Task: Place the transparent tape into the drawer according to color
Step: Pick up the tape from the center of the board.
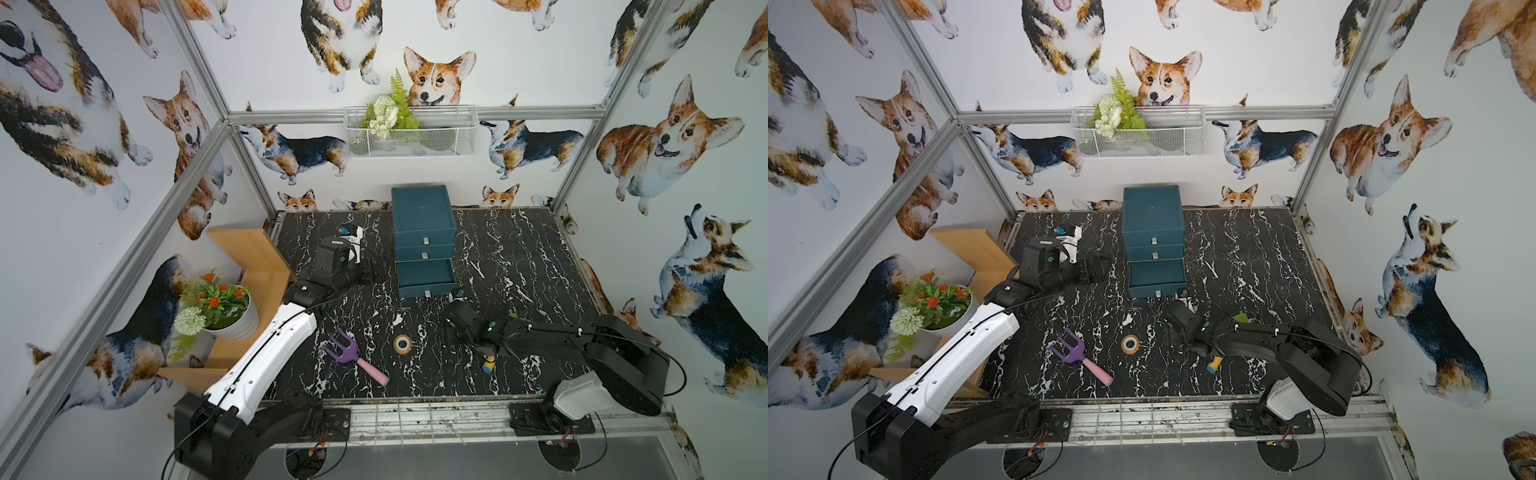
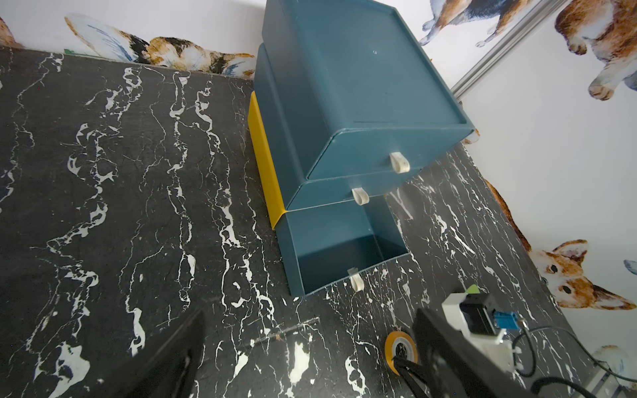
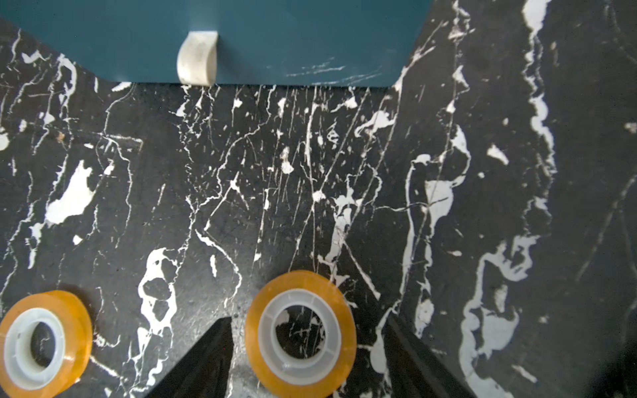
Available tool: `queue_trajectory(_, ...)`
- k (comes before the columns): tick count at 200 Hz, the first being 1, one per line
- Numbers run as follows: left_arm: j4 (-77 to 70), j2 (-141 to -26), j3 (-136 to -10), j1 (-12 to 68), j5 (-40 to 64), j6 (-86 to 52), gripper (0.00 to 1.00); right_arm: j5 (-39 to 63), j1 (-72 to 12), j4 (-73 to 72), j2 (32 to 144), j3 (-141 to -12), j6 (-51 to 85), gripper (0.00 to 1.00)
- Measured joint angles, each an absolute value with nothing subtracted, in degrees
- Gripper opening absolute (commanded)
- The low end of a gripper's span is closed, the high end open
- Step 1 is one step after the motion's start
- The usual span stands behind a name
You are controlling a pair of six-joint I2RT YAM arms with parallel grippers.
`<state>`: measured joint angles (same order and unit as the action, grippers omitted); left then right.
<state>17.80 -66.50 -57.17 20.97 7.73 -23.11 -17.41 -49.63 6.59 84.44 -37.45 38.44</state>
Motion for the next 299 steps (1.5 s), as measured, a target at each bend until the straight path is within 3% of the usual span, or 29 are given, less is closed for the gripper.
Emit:
queue_trajectory(197,17.82,-66.41,-57.10,21.32,7.94,-22.68,1.00,-19.88,-51.70,8.75,89.52,-39.90,35.51,0.64)
queue_trajectory(227,17.82,-66.41,-57.10,21.32,7.97,-22.68,0.99,-19.68,-51.72,8.67,89.23,-39.79,35.40,0.54)
queue_trajectory(299,17.82,-66.37,-57.10,21.43,7.94,-22.65,1.00,-17.82,-51.70,10.94,84.40,-40.05,35.51,0.49)
